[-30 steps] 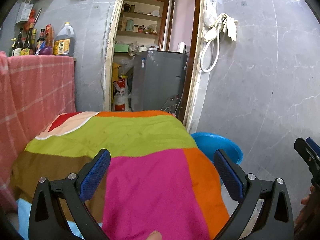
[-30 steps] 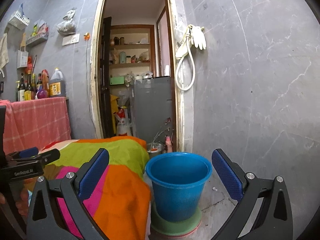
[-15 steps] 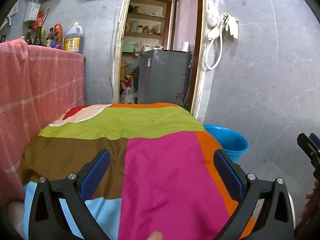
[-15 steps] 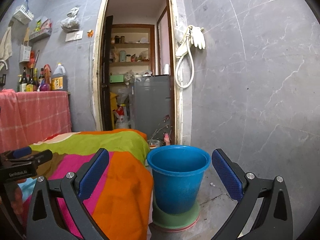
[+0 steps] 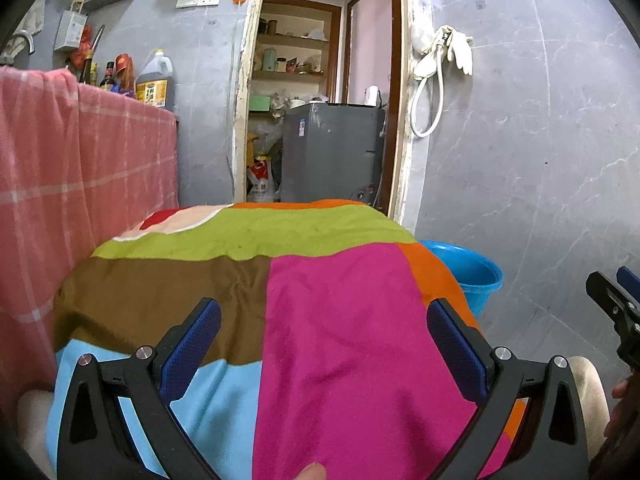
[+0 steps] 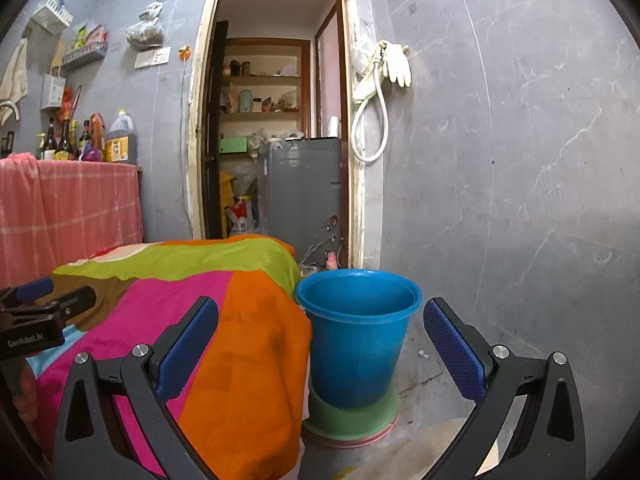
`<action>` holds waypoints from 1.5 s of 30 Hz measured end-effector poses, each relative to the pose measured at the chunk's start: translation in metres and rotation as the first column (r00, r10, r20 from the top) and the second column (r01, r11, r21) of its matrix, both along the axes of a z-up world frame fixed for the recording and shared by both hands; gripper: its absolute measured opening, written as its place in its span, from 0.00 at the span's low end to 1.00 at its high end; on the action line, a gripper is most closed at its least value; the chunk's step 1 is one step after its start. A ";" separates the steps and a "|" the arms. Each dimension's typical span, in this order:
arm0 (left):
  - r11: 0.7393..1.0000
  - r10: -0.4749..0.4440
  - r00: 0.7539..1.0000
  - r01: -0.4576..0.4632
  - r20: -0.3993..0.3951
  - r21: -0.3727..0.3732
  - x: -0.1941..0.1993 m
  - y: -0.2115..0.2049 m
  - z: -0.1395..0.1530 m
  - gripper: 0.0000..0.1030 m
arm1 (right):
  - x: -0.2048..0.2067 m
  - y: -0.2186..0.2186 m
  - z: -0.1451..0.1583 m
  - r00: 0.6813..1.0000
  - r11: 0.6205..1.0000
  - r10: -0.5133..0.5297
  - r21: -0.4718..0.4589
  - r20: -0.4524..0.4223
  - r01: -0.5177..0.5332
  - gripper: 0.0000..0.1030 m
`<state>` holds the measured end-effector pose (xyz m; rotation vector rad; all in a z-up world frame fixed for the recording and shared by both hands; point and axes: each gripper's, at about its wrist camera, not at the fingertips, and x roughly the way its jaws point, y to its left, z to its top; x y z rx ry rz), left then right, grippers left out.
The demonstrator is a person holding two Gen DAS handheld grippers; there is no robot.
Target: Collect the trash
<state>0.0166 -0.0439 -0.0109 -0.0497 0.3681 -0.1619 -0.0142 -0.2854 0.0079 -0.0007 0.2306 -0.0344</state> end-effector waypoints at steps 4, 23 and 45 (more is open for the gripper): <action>1.000 0.007 1.000 -0.007 0.008 0.012 -0.002 0.000 -0.006 0.98 | -0.001 0.002 -0.005 1.000 1.000 -0.005 -0.015 0.000 0.005 1.00; 1.000 -0.001 1.000 0.001 0.000 0.025 -0.002 0.003 -0.013 0.98 | 0.002 -0.003 -0.015 1.000 1.000 -0.016 -0.005 -0.019 0.016 1.00; 1.000 -0.004 1.000 0.004 0.004 0.027 -0.003 0.003 -0.014 0.98 | 0.001 -0.004 -0.014 1.000 1.000 -0.021 0.000 -0.017 0.021 1.00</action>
